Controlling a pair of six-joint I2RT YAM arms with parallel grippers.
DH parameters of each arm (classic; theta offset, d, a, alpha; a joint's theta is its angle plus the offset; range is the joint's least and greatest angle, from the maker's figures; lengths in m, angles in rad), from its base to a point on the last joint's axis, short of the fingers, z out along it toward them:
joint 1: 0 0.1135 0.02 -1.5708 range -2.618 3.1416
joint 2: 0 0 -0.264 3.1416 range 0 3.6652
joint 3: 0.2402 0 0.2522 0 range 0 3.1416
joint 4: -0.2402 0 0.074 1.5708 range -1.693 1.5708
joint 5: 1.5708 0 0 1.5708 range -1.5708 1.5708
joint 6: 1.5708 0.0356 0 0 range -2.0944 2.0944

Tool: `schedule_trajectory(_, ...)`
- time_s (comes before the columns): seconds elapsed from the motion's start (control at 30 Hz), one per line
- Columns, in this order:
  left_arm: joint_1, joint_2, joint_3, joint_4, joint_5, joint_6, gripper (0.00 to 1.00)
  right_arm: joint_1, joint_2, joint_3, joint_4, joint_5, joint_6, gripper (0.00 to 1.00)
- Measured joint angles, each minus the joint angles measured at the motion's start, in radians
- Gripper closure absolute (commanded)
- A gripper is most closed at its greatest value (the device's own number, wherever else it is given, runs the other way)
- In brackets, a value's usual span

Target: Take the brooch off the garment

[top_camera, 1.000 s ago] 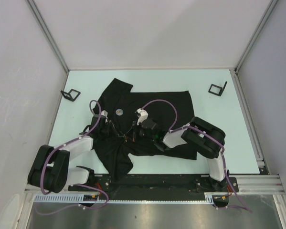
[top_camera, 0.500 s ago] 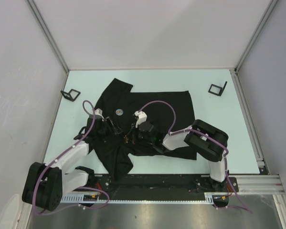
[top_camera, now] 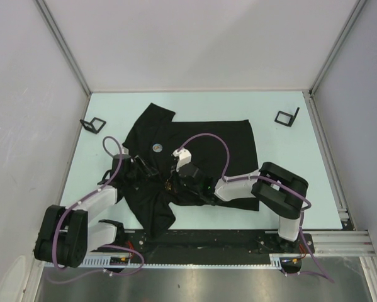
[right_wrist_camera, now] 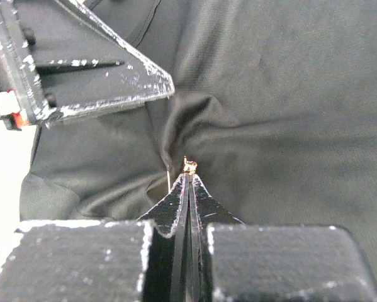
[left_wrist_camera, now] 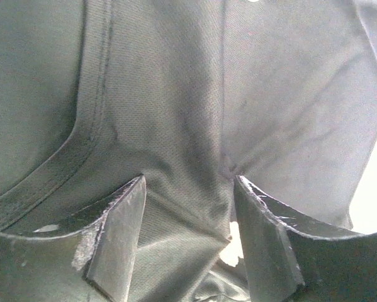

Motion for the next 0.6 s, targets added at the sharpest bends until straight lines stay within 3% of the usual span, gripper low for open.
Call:
schedule_trajectory(0.43, 0.014, -0.177, -0.001, -0.201, -0.109, 0.004, 0.21, 0.021, -0.146, 0.001, -0.114, 0.061, -0.041, 1.0)
schedule_trajectory(0.6, 0.02, -0.289, 0.02, -0.327, -0.128, 0.017, 0.16, -0.034, -0.19, -0.002, -0.115, -0.001, -0.05, 1.0)
